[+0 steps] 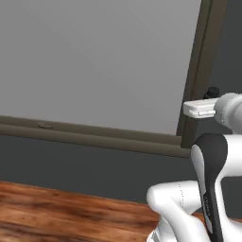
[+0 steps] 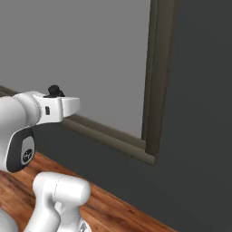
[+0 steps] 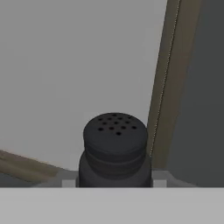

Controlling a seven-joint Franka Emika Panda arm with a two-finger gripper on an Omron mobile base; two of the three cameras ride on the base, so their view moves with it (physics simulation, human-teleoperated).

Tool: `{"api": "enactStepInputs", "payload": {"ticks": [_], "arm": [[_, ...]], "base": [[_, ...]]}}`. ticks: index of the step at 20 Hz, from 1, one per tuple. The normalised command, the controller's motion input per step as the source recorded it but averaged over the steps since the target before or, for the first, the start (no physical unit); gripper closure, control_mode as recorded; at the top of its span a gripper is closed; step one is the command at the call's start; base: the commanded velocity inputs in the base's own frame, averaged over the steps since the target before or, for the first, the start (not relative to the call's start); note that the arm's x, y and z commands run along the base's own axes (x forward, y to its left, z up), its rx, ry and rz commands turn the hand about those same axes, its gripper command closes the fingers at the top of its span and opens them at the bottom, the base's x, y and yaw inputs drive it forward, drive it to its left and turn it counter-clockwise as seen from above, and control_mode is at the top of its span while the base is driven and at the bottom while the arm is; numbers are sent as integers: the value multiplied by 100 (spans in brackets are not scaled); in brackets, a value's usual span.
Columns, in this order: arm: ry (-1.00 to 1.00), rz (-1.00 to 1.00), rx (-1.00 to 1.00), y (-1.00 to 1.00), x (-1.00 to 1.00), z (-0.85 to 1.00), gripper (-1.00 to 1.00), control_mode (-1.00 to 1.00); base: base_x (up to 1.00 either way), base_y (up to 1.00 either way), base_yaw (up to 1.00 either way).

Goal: Move the syrup bottle and shaker from the cabinet to the dining counter.

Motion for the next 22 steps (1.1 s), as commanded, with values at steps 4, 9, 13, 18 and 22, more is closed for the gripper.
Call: {"api": "enactStepInputs", "payload": {"ticks": [4,9,13,18,22], "arm": [[0,0,0,0,0,0,100,100],[0,0,0,0,0,0,100,100],[0,0,0,0,0,0,100,100],[0,0,0,0,0,0,100,100],[0,0,0,0,0,0,100,100]], "base": [[-97,28,81],[-84,43,82],[-55,62,79],[-5,68,69],[0,51,67]]}}
